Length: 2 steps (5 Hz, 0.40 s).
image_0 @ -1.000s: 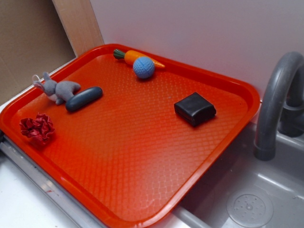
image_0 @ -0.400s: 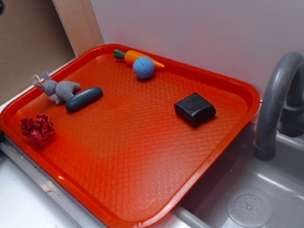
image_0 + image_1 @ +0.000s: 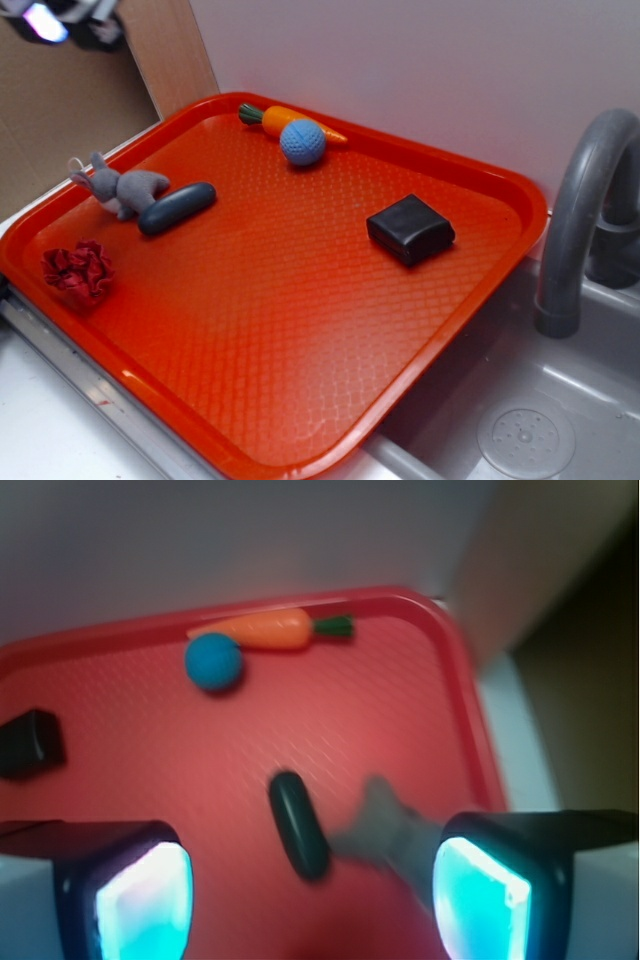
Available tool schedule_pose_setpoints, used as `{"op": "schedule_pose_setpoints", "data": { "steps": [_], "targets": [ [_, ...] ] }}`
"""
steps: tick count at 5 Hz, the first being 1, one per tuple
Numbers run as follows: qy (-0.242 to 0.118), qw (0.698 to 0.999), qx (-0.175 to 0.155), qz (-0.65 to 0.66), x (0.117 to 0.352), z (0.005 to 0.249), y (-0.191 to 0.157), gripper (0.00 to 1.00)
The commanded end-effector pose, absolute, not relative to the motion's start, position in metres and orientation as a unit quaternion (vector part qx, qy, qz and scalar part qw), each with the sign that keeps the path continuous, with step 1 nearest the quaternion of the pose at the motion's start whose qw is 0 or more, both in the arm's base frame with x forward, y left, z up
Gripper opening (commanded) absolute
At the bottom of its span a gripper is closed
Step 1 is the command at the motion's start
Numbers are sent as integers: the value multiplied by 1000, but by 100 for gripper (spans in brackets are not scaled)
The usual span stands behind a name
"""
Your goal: Grab the blue ball.
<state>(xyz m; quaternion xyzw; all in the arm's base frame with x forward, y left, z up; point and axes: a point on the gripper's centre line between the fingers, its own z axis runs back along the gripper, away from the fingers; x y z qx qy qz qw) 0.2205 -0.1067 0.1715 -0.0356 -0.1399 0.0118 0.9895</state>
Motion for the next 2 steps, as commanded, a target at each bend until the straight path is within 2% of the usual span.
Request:
{"op": "schedule_pose_setpoints", "data": {
  "steps": [1,2],
  "targets": [
    [-164,981,-93,45,285,132,-121,100],
    [-161,979,-115,46,304,115,-131,100]
  ]
}}
